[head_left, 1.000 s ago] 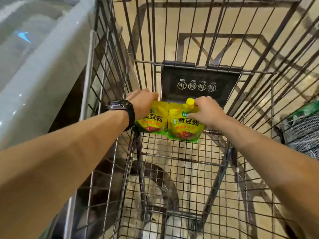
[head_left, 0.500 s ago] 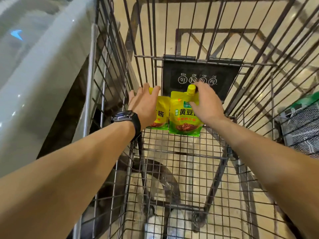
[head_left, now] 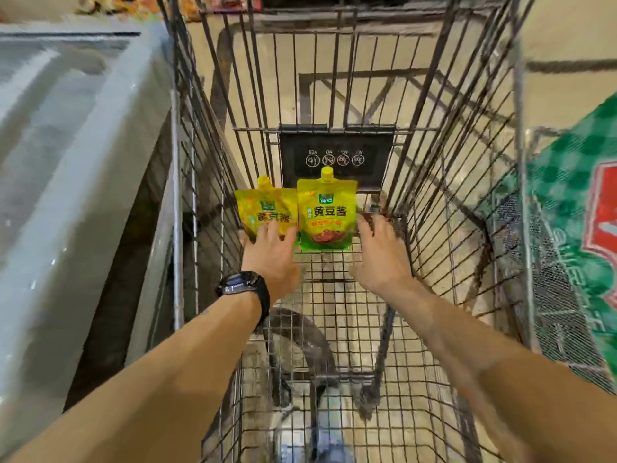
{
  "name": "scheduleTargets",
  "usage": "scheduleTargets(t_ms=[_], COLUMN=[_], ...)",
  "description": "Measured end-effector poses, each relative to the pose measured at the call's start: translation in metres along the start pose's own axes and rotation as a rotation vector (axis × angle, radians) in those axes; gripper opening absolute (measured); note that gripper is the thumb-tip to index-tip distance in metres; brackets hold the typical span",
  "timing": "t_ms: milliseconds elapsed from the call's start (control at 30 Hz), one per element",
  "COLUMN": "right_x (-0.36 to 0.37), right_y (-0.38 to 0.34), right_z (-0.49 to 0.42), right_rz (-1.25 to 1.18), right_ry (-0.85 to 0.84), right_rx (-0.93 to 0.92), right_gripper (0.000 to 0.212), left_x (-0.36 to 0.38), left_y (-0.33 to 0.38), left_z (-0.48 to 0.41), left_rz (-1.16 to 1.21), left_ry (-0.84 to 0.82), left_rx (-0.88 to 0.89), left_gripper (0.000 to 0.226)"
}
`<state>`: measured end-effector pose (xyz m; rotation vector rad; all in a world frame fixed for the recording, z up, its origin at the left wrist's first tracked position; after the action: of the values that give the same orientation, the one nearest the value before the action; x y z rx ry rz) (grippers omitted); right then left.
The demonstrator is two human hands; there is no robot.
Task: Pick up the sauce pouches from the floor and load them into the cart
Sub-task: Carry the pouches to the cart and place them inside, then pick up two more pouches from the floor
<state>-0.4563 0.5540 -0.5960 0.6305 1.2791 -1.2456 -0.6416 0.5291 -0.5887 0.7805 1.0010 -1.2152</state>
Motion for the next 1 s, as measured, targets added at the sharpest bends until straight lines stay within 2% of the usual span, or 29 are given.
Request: scheduleTargets(t_ms=[133,233,433,600,733,867,1000], right_x=[-0.027,-0.051,-0.100,-0.131,-0.154,-0.168,-0.160], right_y=[-0.027,-0.044,-0.074,-0.084,-0.062,-0.021,0.019], right_z=[0.064,0.114,0.204,0.274,0.342,0.439,0.566], right_rz=[0.094,0.051,-0.061,0.016,0.014,-0.017,-0.032], right_ry=[-0.056,-0.061,-0.018,0.033,0.134,0.211,0.234], right_rx=[-0.056,0.010,0.166,0.226,0.365,0.564,0.804], right_gripper=[0.099,0.096,0.095,0.095,0.092,0.076,0.085], left_x=[-0.012,-0.039,-0.091,-0.116,-0.136,-0.148,-0.140], left_y=[-0.001,0.005,0.020,0.048,0.088,0.141,0.212], left_z=[0.056,0.103,0.183,0.248,0.297,0.350,0.422], left_rz=[-0.012,-0.022,-0.089,-0.103,-0.190,-0.232,-0.303], left_ry=[-0.096,-0.069,-0.018,0.016,0.071,0.113,0.180], left_rx=[0.003,0.064,0.204,0.358,0.496,0.668,0.871], left_gripper=[0.077,0.087,0.082,0.084,0.083,0.086,0.080])
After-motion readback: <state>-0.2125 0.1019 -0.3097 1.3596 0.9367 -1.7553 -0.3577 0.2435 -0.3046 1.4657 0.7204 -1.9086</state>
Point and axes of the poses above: each hand's wrist, its own z-axis away from the middle knuckle, its own x-axis out of the palm, y = z × x, the point moved 5 cm from there along -z, towards the middle knuckle, and after that the axes turned 11 degrees about -x, right-handed, at the moved point
